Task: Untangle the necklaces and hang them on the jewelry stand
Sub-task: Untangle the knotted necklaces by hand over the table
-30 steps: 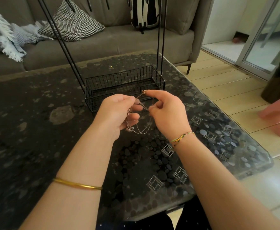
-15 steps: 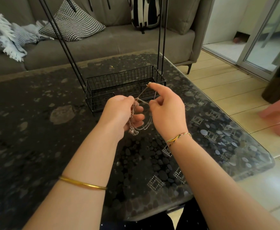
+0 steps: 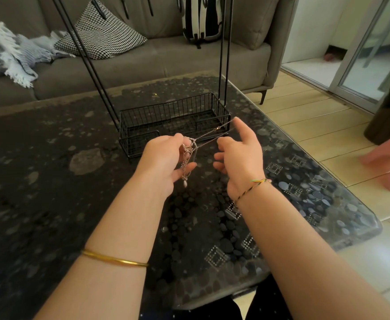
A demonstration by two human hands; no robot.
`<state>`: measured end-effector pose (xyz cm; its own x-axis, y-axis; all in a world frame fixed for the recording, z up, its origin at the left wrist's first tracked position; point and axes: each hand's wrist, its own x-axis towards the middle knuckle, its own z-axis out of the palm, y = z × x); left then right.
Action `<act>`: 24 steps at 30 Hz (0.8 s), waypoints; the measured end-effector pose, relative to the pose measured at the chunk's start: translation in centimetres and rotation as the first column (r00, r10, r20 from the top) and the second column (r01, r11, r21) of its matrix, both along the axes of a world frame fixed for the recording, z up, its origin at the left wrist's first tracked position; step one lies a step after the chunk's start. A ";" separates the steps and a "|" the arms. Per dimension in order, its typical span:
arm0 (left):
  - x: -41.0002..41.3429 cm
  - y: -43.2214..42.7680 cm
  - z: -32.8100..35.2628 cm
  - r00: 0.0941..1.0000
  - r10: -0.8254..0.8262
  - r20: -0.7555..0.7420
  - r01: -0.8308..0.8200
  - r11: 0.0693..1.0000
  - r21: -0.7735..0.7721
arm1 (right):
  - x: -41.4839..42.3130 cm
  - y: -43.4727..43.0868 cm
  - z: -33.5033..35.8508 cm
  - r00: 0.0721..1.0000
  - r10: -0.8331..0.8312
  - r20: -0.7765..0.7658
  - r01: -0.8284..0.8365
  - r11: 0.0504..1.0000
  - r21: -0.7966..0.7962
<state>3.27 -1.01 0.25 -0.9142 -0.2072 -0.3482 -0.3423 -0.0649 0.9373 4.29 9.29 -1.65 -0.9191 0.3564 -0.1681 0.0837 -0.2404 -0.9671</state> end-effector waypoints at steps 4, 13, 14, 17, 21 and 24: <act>0.2 0.2 0.1 1.000 0.028 -0.003 -0.028 0.996 0.081 | -0.1 0.2 0.3 1.000 -0.011 -0.011 0.006 0.931 -0.365; -0.2 0.0 -0.2 0.990 0.131 -0.046 -0.114 0.955 0.273 | -0.4 0.5 0.1 0.994 -0.095 0.053 0.108 0.783 -0.612; -0.2 0.0 -0.2 0.988 0.145 -0.055 -0.125 0.954 0.271 | -0.4 0.6 0.1 0.993 -0.101 0.057 0.115 0.769 -0.629; -0.2 0.0 -0.1 0.983 0.168 -0.077 -0.140 0.947 0.288 | -0.4 0.6 0.1 0.993 -0.113 0.043 0.113 0.739 -0.664; -0.3 0.0 -0.1 0.979 0.192 -0.071 -0.158 0.930 0.333 | -0.5 0.7 0.1 0.987 -0.149 0.056 0.144 0.690 -0.710; -0.2 0.3 -0.1 0.984 0.166 -0.071 -0.133 0.933 0.334 | -0.2 0.6 0.2 0.989 -0.147 -0.008 0.096 0.690 -0.717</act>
<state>3.04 -0.75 0.19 -0.9139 -0.2338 -0.3318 -0.2142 -0.4166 0.8835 4.06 9.91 -1.49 -0.8934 0.2621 -0.3649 -0.0480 -0.8632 -0.5026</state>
